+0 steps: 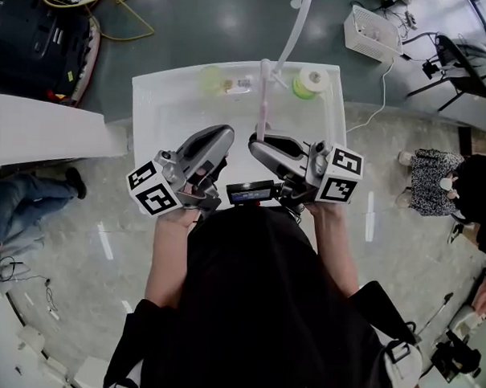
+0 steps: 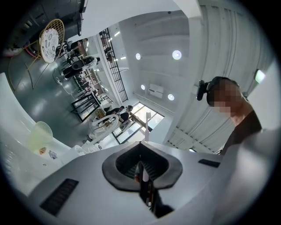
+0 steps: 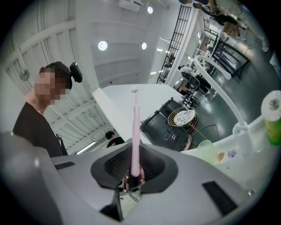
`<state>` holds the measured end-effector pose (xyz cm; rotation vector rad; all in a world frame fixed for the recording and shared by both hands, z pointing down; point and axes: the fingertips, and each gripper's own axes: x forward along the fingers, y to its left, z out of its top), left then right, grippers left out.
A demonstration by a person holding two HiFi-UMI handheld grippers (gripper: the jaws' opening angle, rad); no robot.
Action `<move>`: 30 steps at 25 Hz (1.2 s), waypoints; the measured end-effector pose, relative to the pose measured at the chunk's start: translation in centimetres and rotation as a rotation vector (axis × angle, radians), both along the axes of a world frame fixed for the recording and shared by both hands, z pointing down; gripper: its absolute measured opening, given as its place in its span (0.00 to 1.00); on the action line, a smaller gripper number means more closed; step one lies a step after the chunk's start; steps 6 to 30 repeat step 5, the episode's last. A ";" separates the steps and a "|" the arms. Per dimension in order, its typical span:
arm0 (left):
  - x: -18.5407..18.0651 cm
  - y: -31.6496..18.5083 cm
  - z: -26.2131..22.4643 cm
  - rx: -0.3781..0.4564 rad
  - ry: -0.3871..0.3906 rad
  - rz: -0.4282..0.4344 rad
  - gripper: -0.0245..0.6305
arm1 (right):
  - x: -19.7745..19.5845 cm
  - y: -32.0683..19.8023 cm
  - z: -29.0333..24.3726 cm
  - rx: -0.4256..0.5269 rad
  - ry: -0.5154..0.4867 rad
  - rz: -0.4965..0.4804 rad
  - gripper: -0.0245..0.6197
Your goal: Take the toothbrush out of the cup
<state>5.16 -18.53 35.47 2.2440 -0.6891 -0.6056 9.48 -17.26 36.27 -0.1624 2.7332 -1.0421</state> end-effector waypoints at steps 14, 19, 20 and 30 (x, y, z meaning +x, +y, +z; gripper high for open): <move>0.0 0.1 0.1 -0.004 0.000 -0.003 0.05 | 0.0 0.0 0.2 -0.005 0.002 0.000 0.13; 0.0 0.1 0.1 -0.004 0.000 -0.003 0.05 | 0.0 0.0 0.2 -0.005 0.002 0.000 0.13; 0.0 0.1 0.1 -0.004 0.000 -0.003 0.05 | 0.0 0.0 0.2 -0.005 0.002 0.000 0.13; 0.0 0.1 0.1 -0.004 0.000 -0.003 0.05 | 0.0 0.0 0.2 -0.005 0.002 0.000 0.13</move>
